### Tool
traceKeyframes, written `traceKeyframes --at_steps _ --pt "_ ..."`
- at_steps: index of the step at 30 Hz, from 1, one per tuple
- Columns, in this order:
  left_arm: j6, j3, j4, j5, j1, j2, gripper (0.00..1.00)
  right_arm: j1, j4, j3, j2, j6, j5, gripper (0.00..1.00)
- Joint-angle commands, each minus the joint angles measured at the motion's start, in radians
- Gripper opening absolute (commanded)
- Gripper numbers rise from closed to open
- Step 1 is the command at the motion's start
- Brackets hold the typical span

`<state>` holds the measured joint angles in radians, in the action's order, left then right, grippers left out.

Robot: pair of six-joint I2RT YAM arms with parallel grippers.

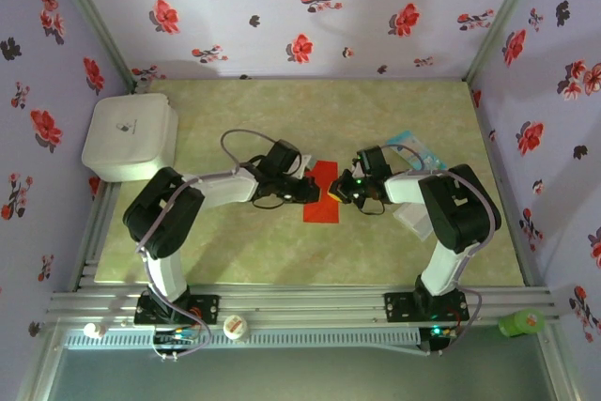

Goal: Fold a paper plane with a square sheet of paper (pick it up from the middle)
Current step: Fold the triangle a second time at the center of the table.

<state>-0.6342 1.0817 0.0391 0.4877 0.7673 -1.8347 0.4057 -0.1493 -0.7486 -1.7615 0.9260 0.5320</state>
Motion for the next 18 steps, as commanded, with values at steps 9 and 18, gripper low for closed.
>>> traceKeyframes --at_steps 9,18 --pt "0.011 0.129 0.090 0.034 0.029 -0.151 0.03 -0.009 0.090 0.034 -0.016 -0.003 -0.072 0.00" --pt "0.062 0.091 0.170 0.018 0.027 -0.173 0.05 -0.009 0.098 0.034 -0.024 -0.009 -0.073 0.00"
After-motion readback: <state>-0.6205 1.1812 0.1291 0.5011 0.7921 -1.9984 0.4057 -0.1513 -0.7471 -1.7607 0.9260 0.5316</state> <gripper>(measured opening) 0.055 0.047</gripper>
